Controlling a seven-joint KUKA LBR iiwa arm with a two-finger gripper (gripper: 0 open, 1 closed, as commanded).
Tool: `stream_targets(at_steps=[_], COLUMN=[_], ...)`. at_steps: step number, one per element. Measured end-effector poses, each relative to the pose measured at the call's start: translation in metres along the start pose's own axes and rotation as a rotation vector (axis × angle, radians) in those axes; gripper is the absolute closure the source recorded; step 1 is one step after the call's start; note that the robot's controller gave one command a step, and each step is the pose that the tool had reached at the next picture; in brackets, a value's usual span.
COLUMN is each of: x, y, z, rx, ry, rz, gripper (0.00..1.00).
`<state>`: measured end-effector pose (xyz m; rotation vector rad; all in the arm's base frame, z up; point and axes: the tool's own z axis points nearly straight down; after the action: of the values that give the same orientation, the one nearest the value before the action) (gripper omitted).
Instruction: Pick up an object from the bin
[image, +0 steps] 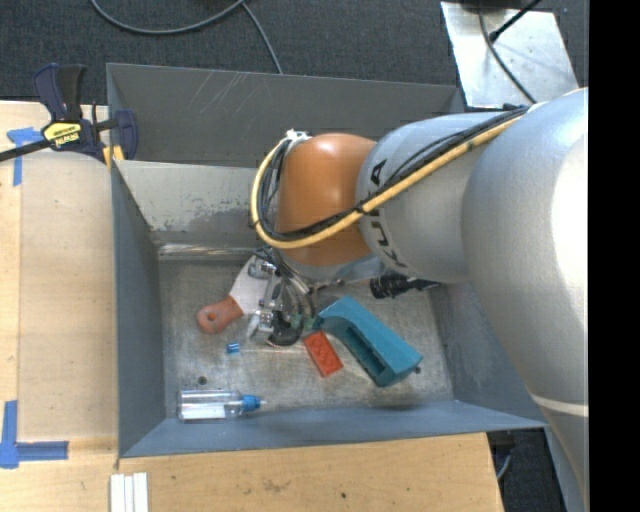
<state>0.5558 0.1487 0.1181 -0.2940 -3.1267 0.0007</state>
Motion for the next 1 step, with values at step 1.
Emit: stream_targets(at_steps=[1], x=[-0.0085], y=[0.016], z=[0.0165], rx=[-0.002], ry=[-0.007], rz=[-0.129], gripper=[0.0])
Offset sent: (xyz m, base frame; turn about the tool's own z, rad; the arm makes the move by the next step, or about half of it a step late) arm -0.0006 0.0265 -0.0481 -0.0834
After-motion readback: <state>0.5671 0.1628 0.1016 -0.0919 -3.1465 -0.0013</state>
